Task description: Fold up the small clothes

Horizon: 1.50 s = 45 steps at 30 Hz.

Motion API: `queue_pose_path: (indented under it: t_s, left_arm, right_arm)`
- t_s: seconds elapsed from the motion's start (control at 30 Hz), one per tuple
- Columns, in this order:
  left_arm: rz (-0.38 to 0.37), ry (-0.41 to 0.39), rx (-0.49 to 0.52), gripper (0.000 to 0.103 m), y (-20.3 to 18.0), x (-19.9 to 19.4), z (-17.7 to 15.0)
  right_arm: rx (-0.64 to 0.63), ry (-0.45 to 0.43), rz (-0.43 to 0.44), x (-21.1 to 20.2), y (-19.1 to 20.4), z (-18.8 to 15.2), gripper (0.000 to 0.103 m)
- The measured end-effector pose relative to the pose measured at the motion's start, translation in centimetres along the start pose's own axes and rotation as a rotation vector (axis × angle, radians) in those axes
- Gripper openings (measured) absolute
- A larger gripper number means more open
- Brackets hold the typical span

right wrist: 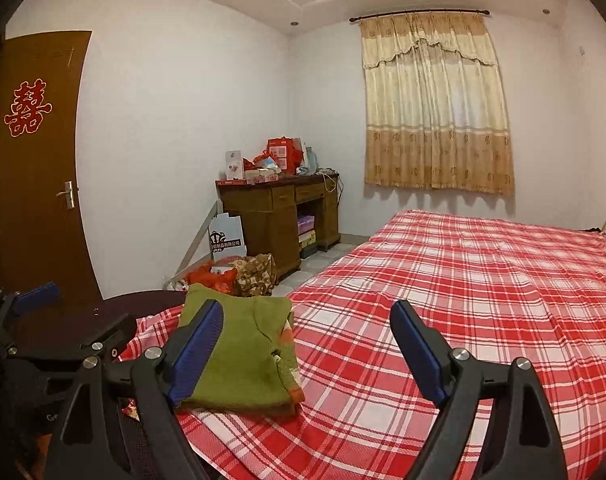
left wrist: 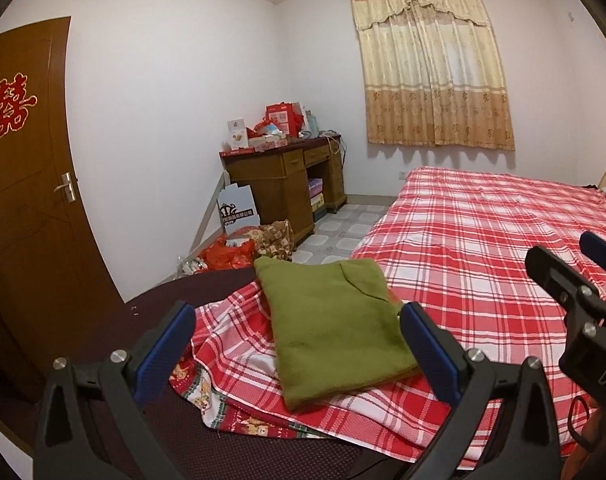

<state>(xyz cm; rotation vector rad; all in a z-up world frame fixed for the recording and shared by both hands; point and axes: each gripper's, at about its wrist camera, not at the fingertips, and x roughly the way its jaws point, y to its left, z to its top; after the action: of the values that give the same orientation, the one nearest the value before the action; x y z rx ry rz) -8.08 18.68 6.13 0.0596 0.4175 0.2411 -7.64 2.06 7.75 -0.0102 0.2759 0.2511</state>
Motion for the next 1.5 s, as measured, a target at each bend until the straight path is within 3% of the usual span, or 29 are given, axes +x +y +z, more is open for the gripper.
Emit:
queue_pose_path:
  t_s: [1.5]
  left_arm:
    - [0.027, 0.034, 0.002, 0.103, 0.1, 1.1, -0.5]
  right_arm:
    - [0.01, 0.025, 0.002, 0.9, 0.2, -0.9, 0.086]
